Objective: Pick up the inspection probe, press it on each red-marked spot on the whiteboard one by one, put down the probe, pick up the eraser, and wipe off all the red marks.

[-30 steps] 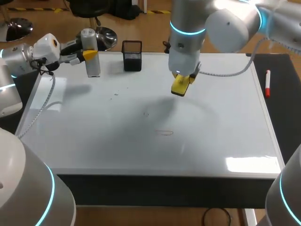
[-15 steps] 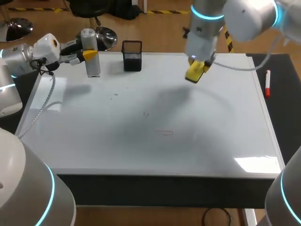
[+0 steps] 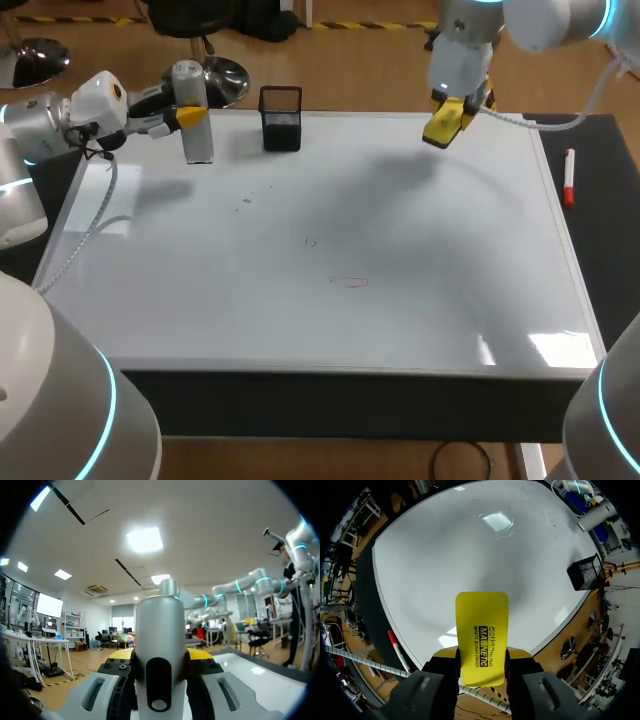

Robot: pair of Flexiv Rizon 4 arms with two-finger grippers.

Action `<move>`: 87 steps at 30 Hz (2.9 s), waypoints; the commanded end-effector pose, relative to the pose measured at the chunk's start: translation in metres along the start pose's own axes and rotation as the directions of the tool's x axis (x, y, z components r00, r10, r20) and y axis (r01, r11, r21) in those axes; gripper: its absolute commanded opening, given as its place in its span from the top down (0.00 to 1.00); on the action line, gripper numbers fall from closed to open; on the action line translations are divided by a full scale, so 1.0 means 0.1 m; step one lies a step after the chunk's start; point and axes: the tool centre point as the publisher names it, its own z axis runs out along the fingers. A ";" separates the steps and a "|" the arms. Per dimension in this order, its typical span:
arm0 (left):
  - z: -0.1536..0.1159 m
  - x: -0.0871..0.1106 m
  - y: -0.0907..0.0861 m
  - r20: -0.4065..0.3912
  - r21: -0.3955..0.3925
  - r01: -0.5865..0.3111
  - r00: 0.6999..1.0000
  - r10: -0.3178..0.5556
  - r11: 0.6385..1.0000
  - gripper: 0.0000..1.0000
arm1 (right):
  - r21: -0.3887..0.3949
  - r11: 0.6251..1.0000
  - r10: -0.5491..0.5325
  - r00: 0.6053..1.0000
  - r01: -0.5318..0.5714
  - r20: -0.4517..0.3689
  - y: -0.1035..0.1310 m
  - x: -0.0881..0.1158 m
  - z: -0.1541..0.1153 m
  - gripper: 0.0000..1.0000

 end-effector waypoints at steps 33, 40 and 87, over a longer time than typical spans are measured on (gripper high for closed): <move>0.01 0.02 -0.02 0.006 -0.002 -0.003 1.000 0.003 1.000 1.00 | -0.071 0.997 0.011 0.991 -0.021 -0.137 -0.34 -0.23 0.21 1.00; 0.01 0.02 -0.02 0.006 -0.002 -0.003 1.000 0.003 1.000 1.00 | -0.071 0.997 0.011 0.991 -0.021 -0.137 -0.34 -0.23 0.21 1.00; 2.03 2.60 0.33 -0.578 0.059 0.208 0.805 -0.137 0.976 1.00 | -0.071 0.997 0.011 0.991 -0.021 -0.137 -0.34 -0.23 0.21 1.00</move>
